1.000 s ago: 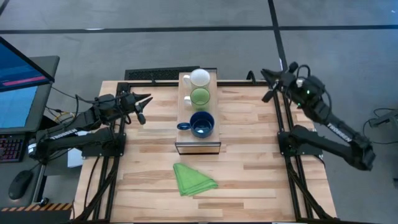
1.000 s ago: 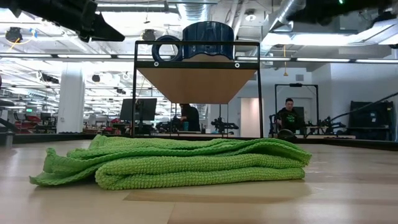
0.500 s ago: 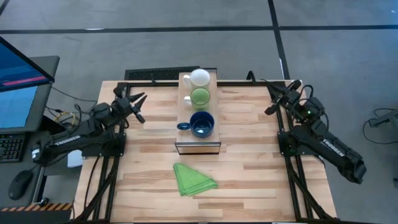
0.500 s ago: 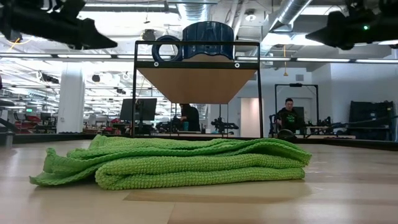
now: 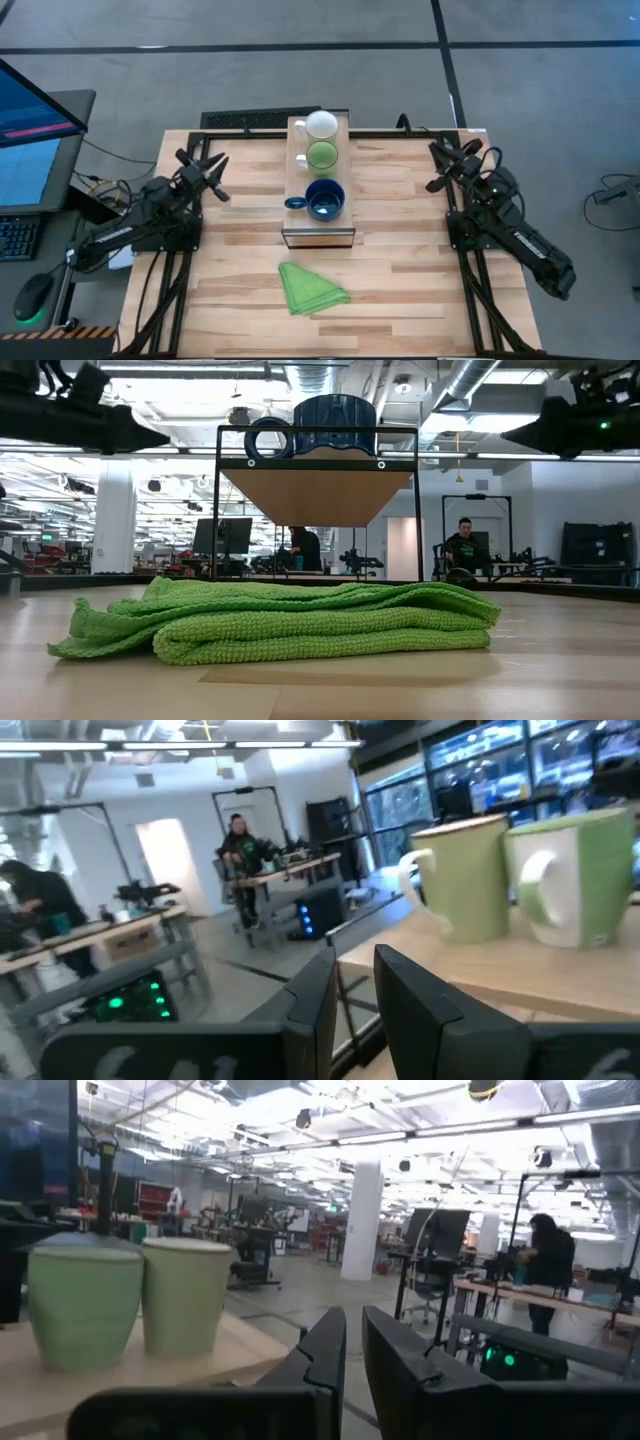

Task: Stack small to large cups/mugs on shelf
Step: Return to Home Position

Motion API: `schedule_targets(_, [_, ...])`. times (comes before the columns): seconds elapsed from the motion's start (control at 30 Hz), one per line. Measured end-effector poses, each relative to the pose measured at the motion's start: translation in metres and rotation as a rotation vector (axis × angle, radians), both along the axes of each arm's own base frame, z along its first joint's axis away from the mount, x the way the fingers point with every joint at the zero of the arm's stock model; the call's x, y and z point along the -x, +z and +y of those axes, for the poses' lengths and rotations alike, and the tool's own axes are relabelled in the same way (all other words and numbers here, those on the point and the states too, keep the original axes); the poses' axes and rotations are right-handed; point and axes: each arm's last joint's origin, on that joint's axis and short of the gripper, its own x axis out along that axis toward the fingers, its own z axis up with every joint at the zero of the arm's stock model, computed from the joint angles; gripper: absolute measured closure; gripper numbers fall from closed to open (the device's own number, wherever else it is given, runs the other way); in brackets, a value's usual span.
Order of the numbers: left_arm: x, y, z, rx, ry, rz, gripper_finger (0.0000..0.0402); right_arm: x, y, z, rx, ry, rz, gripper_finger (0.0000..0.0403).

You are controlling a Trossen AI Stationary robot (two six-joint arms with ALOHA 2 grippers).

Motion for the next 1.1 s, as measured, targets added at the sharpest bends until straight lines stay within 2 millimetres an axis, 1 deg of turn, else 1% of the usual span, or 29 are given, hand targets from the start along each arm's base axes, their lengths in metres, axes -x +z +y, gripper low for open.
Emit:
schedule_targets(0.23, [-0.002, -0.008, 0.001, 0.0, -0.001, 0.016, 0.0339, -0.002, -0.012, -0.003, -0.008, -0.009, 0.025, 0.0343])
schedule_targets(0.4, [-0.004, -0.016, 0.001, 0.017, -0.015, 0.031, 0.0339, -0.004, -0.017, -0.004, 0.01, -0.01, 0.014, 0.0343])
schedule_targets(0.53, [-0.006, -0.023, 0.002, 0.014, -0.031, 0.03, 0.0339, -0.005, -0.026, -0.006, 0.024, -0.013, 0.001, 0.0343])
schedule_targets(0.6, [-0.008, -0.027, 0.002, 0.01, -0.04, 0.04, 0.0339, -0.005, -0.026, -0.006, 0.027, -0.011, -0.001, 0.0343])
schedule_targets(0.83, [-0.008, -0.028, 0.002, 0.007, -0.051, 0.051, 0.0339, -0.006, -0.029, -0.006, 0.006, -0.006, 0.02, 0.0343])
schedule_targets(1.0, [-0.008, -0.034, 0.002, 0.042, -0.052, 0.098, 0.0339, -0.006, -0.031, -0.007, -0.013, -0.004, 0.03, 0.0343])
schedule_targets(1.1, [-0.009, -0.034, 0.002, 0.061, -0.059, 0.082, 0.0339, -0.006, -0.031, -0.007, -0.014, -0.004, 0.03, 0.0343])
